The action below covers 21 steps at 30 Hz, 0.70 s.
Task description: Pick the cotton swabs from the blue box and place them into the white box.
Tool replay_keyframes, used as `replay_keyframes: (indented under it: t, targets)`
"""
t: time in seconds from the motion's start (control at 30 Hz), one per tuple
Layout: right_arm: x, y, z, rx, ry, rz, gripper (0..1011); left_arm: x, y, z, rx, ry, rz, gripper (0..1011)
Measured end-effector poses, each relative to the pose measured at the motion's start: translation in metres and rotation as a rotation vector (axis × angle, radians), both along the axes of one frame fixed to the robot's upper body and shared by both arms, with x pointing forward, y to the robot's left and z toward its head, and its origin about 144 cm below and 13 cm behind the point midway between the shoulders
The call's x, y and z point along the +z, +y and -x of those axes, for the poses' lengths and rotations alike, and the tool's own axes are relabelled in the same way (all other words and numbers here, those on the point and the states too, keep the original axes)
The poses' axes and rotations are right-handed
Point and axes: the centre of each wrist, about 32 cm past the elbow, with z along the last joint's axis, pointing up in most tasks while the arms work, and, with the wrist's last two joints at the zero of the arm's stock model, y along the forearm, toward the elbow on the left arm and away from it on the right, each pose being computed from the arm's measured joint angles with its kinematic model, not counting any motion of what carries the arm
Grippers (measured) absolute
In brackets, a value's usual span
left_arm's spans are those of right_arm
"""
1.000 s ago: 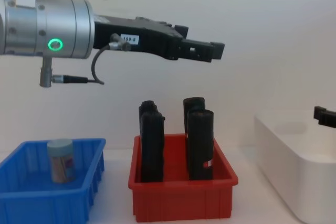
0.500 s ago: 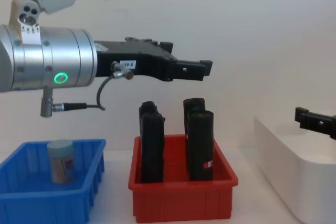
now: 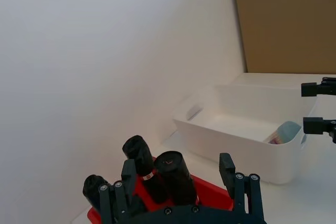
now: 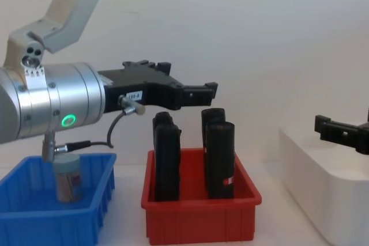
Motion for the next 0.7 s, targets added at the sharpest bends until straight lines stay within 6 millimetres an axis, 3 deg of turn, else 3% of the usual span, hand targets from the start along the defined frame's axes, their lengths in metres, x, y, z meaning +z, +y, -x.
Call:
replay_keyframes:
  t: [0.7]
  targets:
    - [0.0,0.0,0.0,0.0,-0.002,0.0,1002,-0.04,-0.01,0.028,0.194,-0.031,0.062,1004]
